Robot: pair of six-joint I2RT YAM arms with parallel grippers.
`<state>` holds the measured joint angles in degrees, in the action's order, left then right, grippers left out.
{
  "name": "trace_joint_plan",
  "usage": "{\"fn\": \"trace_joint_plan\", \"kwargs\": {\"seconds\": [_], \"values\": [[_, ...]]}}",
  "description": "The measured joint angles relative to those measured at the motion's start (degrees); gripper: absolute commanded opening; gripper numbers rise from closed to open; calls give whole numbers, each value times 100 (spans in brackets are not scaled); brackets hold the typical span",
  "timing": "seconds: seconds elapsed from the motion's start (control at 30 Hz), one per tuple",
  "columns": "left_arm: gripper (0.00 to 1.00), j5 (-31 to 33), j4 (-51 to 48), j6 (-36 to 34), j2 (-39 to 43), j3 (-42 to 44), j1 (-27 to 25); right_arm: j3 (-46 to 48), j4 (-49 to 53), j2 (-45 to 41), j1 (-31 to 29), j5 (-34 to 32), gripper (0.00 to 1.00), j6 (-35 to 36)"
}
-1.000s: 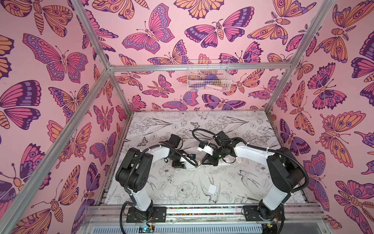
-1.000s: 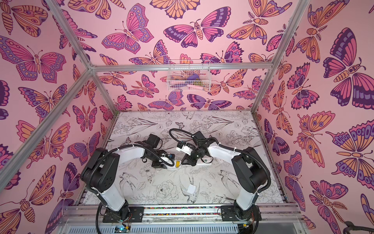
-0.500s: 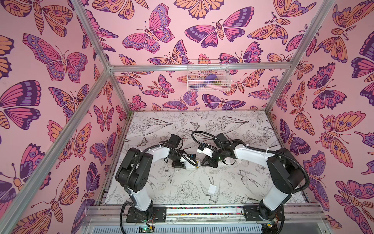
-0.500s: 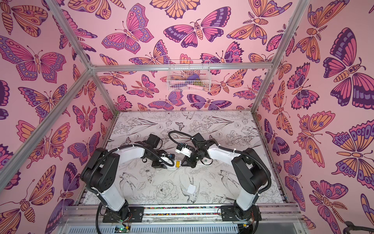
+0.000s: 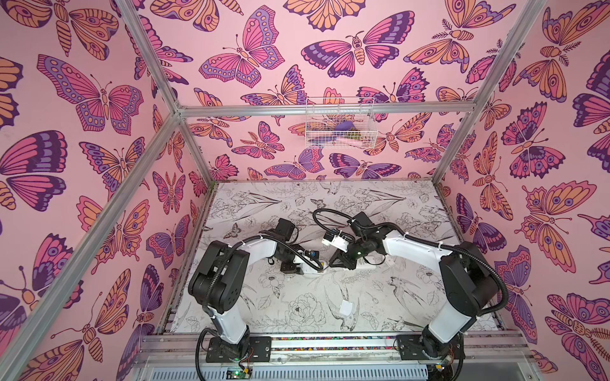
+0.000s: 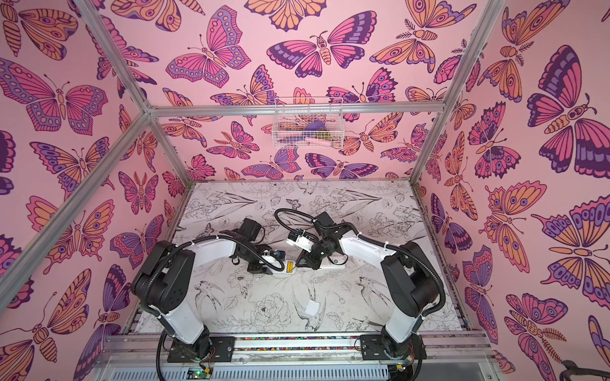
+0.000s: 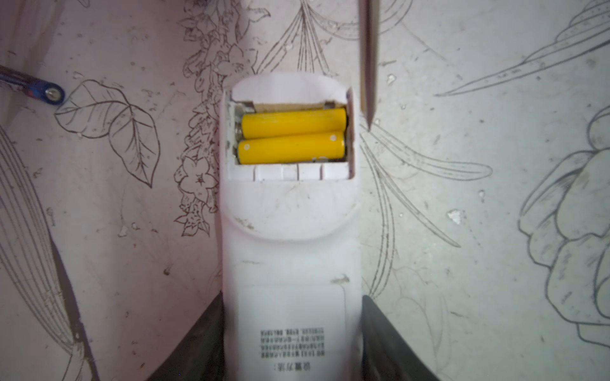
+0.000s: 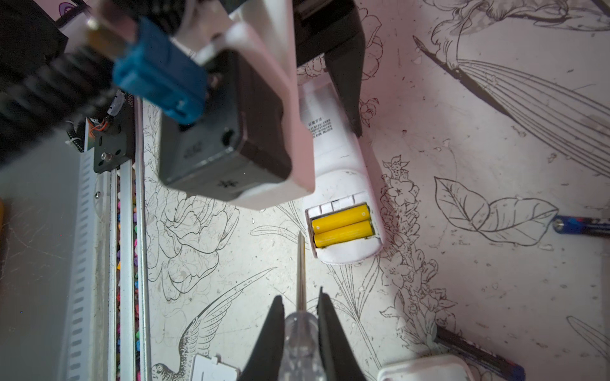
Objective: Unload the batteries from the remote control
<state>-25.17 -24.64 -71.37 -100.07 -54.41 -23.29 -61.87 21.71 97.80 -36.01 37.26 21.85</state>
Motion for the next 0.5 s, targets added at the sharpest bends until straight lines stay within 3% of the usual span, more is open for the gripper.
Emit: {"fn": "trace_joint_plan", "kwargs": {"seconds": [0.5], "values": [[35, 13, 52, 4, 28, 37, 0, 210, -269, 2, -94, -278, 0, -94]]}}
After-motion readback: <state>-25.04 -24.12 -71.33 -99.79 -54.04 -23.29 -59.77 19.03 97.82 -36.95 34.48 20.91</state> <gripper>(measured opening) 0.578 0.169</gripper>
